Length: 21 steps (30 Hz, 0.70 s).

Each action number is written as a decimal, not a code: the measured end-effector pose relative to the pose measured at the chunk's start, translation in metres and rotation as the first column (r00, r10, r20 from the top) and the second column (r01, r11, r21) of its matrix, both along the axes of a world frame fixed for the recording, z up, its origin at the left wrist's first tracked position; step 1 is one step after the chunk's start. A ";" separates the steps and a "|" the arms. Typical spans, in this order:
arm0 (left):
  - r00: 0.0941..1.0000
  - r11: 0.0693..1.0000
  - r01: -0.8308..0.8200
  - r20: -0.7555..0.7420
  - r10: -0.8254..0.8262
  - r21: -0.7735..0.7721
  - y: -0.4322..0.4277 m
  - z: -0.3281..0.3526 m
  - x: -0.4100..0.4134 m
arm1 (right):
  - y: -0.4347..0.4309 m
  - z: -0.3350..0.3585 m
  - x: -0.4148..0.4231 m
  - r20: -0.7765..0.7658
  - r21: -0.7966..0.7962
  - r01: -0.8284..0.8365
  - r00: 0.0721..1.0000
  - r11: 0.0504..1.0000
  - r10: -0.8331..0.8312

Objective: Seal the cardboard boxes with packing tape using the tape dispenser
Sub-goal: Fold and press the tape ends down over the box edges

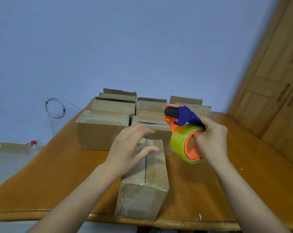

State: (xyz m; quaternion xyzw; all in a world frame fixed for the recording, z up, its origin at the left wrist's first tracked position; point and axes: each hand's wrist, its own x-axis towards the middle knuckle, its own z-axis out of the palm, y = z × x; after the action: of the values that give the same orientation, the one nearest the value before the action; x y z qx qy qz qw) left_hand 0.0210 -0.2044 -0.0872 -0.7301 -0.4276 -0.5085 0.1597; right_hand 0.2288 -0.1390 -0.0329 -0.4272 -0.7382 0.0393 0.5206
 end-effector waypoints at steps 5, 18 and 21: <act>0.988 0.995 -0.027 -0.152 0.013 -0.092 -0.001 0.009 0.017 | -0.002 0.008 -0.004 -0.089 -0.072 -0.014 0.996 0.997 0.007; 0.943 0.941 -0.155 -0.238 0.231 0.299 0.010 0.010 0.035 | -0.002 0.022 -0.015 -0.161 -0.133 -0.051 0.987 0.990 0.029; 0.941 0.928 -0.116 -0.260 0.217 0.354 0.010 0.008 0.030 | 0.000 0.021 -0.015 -0.161 -0.131 -0.058 0.986 0.990 0.037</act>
State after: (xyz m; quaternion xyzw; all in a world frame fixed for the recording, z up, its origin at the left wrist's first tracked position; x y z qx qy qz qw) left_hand 0.0507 -0.1940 -0.0791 -0.7207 -0.3675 -0.4434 0.3860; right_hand 0.2136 -0.1392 -0.0114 -0.4391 -0.7002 0.1354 0.5464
